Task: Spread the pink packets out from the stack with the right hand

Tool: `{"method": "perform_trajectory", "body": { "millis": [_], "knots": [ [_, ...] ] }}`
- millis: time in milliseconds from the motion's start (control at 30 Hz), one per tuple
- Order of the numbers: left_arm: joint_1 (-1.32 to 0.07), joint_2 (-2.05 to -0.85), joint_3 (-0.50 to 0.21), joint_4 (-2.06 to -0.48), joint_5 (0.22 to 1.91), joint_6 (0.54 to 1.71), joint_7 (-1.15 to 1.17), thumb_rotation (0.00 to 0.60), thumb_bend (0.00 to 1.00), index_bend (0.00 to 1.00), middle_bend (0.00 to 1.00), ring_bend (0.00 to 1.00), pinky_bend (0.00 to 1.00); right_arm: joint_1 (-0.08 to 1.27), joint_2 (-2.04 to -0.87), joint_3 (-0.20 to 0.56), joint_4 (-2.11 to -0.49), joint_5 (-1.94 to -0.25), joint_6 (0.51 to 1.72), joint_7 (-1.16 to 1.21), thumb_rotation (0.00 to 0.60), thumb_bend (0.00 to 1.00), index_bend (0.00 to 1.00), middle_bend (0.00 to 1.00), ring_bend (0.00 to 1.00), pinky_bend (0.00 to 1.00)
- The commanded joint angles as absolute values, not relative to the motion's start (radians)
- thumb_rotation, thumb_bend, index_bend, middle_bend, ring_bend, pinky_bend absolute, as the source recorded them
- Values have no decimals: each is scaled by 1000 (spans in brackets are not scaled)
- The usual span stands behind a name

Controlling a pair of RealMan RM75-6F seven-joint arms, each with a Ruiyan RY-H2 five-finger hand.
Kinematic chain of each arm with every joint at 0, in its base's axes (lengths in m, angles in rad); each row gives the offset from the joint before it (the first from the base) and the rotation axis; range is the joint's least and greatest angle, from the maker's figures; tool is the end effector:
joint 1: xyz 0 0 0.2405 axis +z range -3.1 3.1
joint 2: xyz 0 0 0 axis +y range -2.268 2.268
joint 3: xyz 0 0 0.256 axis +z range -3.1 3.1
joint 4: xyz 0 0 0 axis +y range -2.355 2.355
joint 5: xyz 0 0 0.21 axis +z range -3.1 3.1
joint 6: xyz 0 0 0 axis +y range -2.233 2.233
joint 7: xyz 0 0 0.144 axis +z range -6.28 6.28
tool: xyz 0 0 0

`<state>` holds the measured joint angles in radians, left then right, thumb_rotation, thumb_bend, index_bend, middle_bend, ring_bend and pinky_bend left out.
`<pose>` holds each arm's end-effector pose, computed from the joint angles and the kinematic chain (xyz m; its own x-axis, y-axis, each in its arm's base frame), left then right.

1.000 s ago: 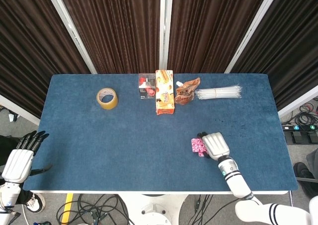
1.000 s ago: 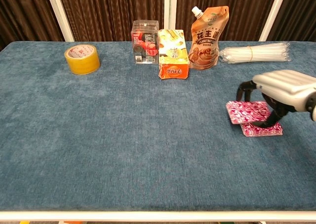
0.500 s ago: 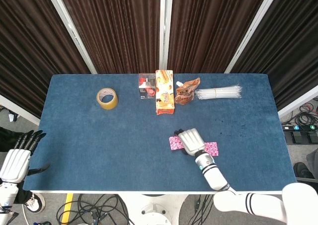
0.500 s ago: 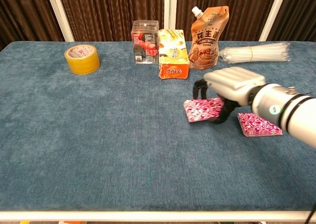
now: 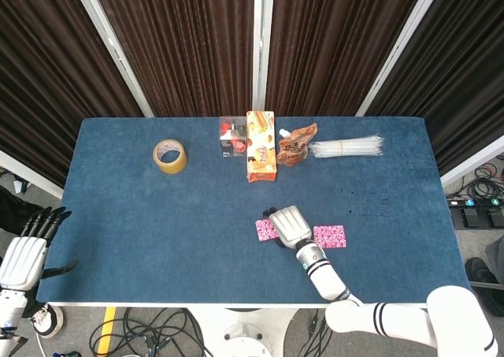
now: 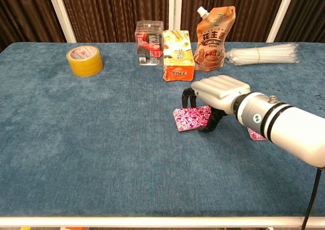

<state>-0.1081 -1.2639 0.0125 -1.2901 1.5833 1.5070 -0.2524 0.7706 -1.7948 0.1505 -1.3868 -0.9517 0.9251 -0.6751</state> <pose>-0.3472 0.1796 0.1327 0.3347 0.0414 0.9414 0.9390 -0.0984 -0.3295 -0.1275 -0.3112 -0.0987 0.5885 -0.3365 0.7351 -0.7905 -0.4301 0.4360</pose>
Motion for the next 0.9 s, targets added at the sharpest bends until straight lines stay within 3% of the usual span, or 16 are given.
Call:
{"method": "perform_trajectory", "body": {
  "millis": [33, 200, 433, 700, 900],
  "knots": [
    [-108, -1264, 12, -1291, 1583, 1507, -251, 600, 0, 130, 90, 0, 97, 777, -1781, 144, -1396, -942, 911, -676, 600, 166, 233, 240, 726, 783],
    [-109, -1264, 11, -1293, 1583, 1507, -250, 600, 0, 130, 90, 0, 97, 782, -1766, 138, -1410, -927, 909, -681, 600, 133, 137, 189, 726, 783],
    [-108, -1265, 12, -1290, 1583, 1504, -249, 600, 0, 130, 90, 0, 97, 766, -1709, 132, -1484, -974, 969, -666, 600, 129, 127, 195, 726, 784],
    [-109, -1267, 13, -1293, 1586, 1504, -242, 600, 0, 129, 90, 0, 97, 727, -1599, 106, -1556, -943, 1006, -678, 600, 107, 179, 224, 726, 783],
    [-112, -1267, 18, -1294, 1587, 1492, -237, 600, 0, 130, 89, 0, 97, 704, -1520, 95, -1615, -757, 1004, -722, 600, 101, 246, 201, 726, 784]
  ]
}}
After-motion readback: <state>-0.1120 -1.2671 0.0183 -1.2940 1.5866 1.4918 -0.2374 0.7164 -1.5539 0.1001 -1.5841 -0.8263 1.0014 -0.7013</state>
